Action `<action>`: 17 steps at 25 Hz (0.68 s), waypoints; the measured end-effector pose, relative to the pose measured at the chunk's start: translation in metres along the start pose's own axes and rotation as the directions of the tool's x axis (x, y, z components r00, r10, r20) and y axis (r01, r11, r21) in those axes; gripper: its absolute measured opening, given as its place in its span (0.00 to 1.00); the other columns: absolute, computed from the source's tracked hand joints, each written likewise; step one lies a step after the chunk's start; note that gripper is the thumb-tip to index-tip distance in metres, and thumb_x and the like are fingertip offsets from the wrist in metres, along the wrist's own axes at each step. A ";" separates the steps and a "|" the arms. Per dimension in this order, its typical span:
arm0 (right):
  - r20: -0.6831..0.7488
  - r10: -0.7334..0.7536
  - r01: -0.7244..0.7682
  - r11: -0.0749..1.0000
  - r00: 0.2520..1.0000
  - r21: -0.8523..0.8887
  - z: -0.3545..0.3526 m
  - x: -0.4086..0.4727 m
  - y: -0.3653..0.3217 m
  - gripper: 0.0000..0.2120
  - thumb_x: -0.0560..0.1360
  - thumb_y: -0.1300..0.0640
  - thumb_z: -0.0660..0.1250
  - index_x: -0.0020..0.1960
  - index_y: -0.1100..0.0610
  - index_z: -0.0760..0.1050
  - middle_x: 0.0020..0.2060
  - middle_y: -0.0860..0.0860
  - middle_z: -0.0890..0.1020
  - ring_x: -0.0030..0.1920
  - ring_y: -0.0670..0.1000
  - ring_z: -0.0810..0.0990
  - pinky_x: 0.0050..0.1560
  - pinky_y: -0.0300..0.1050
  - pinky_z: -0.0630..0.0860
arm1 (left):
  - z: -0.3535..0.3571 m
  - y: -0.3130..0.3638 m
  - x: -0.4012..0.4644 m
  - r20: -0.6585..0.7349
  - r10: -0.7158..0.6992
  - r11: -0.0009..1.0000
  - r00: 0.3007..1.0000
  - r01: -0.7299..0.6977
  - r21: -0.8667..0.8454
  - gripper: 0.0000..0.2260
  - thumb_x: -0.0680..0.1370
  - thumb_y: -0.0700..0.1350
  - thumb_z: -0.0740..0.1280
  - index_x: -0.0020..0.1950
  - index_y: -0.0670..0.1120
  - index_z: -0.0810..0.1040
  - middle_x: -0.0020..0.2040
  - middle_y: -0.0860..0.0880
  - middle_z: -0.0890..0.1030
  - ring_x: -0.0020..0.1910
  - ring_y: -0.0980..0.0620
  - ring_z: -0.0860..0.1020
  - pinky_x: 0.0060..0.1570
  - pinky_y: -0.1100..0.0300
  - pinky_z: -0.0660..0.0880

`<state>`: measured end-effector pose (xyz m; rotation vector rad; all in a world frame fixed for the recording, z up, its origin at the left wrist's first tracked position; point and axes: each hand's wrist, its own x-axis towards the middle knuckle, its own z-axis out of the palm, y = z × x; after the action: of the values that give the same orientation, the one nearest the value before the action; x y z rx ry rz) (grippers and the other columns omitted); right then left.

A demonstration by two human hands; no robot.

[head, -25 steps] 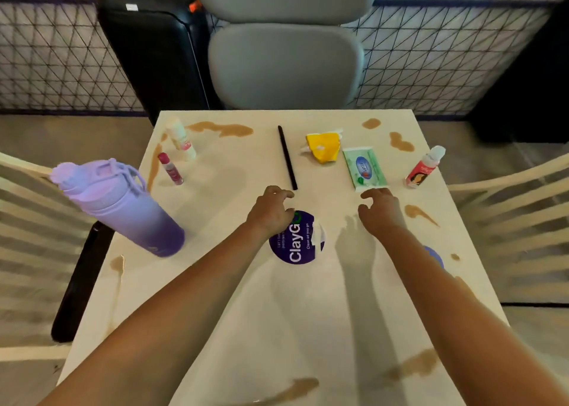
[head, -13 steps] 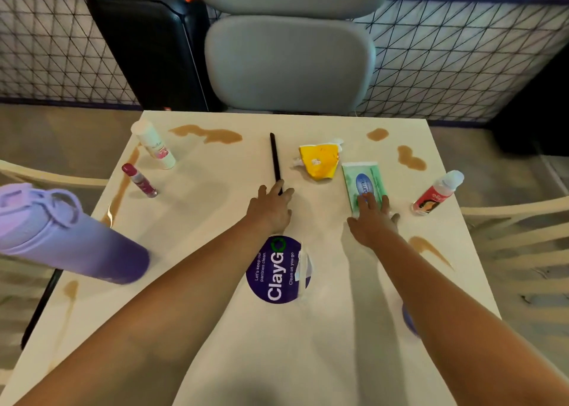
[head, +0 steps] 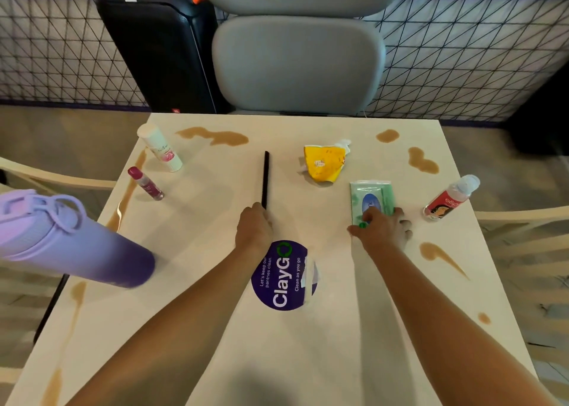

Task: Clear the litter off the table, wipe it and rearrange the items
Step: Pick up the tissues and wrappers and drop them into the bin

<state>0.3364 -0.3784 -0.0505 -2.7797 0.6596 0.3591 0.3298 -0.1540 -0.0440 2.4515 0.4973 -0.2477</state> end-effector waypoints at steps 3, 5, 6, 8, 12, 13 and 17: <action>-0.014 -0.005 0.007 0.995 1.000 0.104 -0.002 -0.011 -0.001 0.17 0.68 0.50 0.73 0.54 0.53 0.76 0.57 0.58 0.67 0.55 0.60 0.71 0.56 0.50 0.71 | -0.006 -0.016 -0.017 -0.027 -0.034 0.981 0.999 0.028 -0.194 0.05 0.77 0.38 0.62 0.52 0.42 0.72 0.50 0.45 0.78 0.42 0.50 0.74 0.39 0.62 0.69; -0.095 -0.032 0.050 0.979 0.995 0.196 -0.003 -0.027 -0.003 0.09 0.72 0.58 0.68 0.53 0.55 0.76 0.56 0.58 0.69 0.54 0.60 0.72 0.51 0.50 0.72 | -0.009 -0.024 -0.034 -0.035 -0.043 0.953 0.998 0.030 -0.301 0.09 0.77 0.38 0.62 0.57 0.42 0.71 0.49 0.48 0.76 0.43 0.51 0.74 0.40 0.63 0.69; -0.146 -0.041 0.079 0.961 0.988 0.264 -0.004 -0.040 -0.005 0.07 0.74 0.61 0.64 0.52 0.56 0.76 0.56 0.58 0.69 0.52 0.61 0.73 0.47 0.49 0.71 | -0.011 -0.030 -0.044 -0.033 -0.037 0.936 0.999 0.023 -0.352 0.11 0.77 0.37 0.62 0.59 0.42 0.70 0.49 0.48 0.75 0.44 0.51 0.75 0.42 0.62 0.70; -0.236 -0.065 0.158 0.904 0.970 0.397 -0.003 -0.073 -0.010 0.08 0.74 0.65 0.61 0.50 0.59 0.77 0.55 0.59 0.70 0.48 0.63 0.75 0.41 0.45 0.66 | -0.017 -0.045 -0.066 -0.040 -0.017 0.906 0.999 -0.002 -0.424 0.13 0.77 0.35 0.61 0.61 0.43 0.69 0.50 0.47 0.76 0.46 0.49 0.76 0.45 0.60 0.72; -0.256 -0.140 0.265 0.785 0.956 0.560 0.011 -0.160 -0.029 0.11 0.72 0.69 0.61 0.52 0.61 0.76 0.53 0.60 0.73 0.50 0.62 0.76 0.43 0.40 0.65 | -0.037 -0.082 -0.114 -0.143 0.093 0.883 0.985 -0.148 -0.446 0.15 0.78 0.32 0.56 0.62 0.44 0.70 0.50 0.48 0.78 0.46 0.49 0.76 0.48 0.63 0.71; -0.226 -0.152 0.260 0.757 0.962 0.600 0.015 -0.180 -0.034 0.11 0.72 0.69 0.61 0.52 0.61 0.75 0.53 0.59 0.73 0.51 0.61 0.76 0.45 0.39 0.67 | -0.043 -0.092 -0.127 -0.168 0.109 0.881 0.980 -0.173 -0.440 0.15 0.78 0.32 0.56 0.62 0.43 0.70 0.49 0.48 0.78 0.46 0.50 0.76 0.46 0.66 0.69; -0.171 -0.362 0.387 0.693 0.916 0.609 0.036 -0.282 -0.066 0.13 0.71 0.69 0.62 0.54 0.61 0.75 0.53 0.58 0.74 0.54 0.58 0.75 0.48 0.38 0.67 | -0.088 -0.172 -0.201 -0.292 0.118 0.855 0.949 -0.247 -0.457 0.11 0.78 0.35 0.59 0.59 0.42 0.72 0.45 0.48 0.78 0.41 0.49 0.76 0.41 0.63 0.70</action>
<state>0.1166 -0.1965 0.0126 -2.1767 0.1426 -0.0172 0.0813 -0.0327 -0.0086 2.0137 0.3710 0.2553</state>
